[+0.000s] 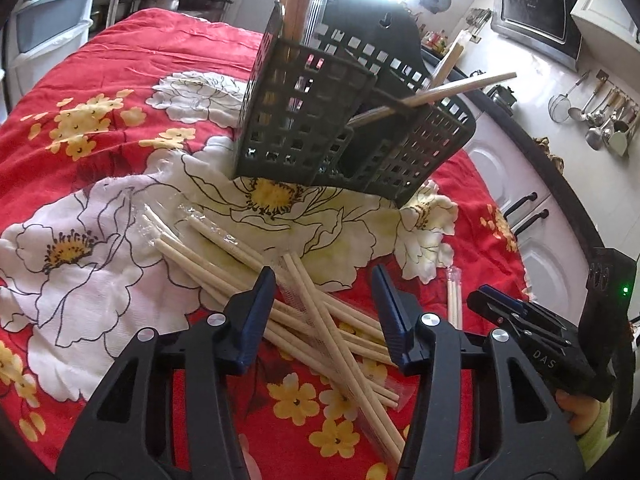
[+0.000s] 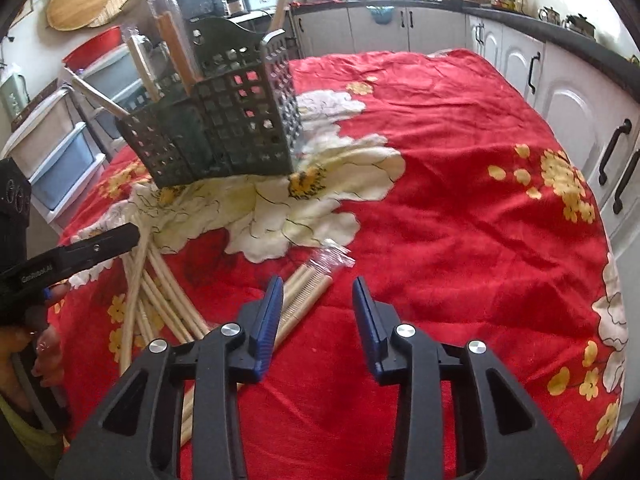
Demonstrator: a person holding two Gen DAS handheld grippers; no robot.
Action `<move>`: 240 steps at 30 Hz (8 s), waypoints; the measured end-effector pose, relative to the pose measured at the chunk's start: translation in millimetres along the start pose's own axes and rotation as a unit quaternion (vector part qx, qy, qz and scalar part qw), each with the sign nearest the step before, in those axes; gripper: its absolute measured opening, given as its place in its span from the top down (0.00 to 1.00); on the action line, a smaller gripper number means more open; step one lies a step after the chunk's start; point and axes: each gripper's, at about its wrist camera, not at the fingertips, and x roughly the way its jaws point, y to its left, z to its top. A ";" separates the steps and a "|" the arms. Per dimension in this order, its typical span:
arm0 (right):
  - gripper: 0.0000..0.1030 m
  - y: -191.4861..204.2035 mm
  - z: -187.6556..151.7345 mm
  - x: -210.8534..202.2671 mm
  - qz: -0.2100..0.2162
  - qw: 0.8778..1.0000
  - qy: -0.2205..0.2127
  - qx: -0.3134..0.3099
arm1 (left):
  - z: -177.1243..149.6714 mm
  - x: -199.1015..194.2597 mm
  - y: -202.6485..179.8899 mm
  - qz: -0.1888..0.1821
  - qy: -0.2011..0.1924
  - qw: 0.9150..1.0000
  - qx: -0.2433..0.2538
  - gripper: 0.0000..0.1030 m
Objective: Organize utensils
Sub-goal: 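Close the left gripper on a chopstick while the right gripper closes on another, then lift the left tool's chopstick over the green caddy while the right tool carries its own, then open the left gripper into the caddy while the right gripper releases its chopstick, then withdraw both tools from the caddy back toward the chopstick pile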
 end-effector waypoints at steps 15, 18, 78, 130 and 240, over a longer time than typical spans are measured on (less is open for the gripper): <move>0.68 -1.8 4.5 24.9 -0.007 1.000 0.024 0.016 | 5.2 12.9 -1.7 0.019 0.012 1.000 0.001 0.60; 0.68 -2.0 7.1 28.6 -0.006 1.000 0.024 0.020 | 5.8 15.3 -1.9 0.021 0.014 1.000 0.003 0.60; 0.95 18.8 72.9 -128.8 0.103 0.975 -0.198 0.011 | 72.3 -90.9 -35.1 -0.043 -0.159 0.986 0.023 0.97; 0.95 46.0 168.3 -175.5 0.072 0.938 -0.339 -0.031 | 172.6 -133.0 -69.4 0.036 -0.356 0.933 0.038 0.97; 0.35 30.5 81.8 -96.3 0.044 0.972 -0.230 0.016 | 66.9 -114.8 -35.6 0.081 -0.259 0.961 0.047 0.10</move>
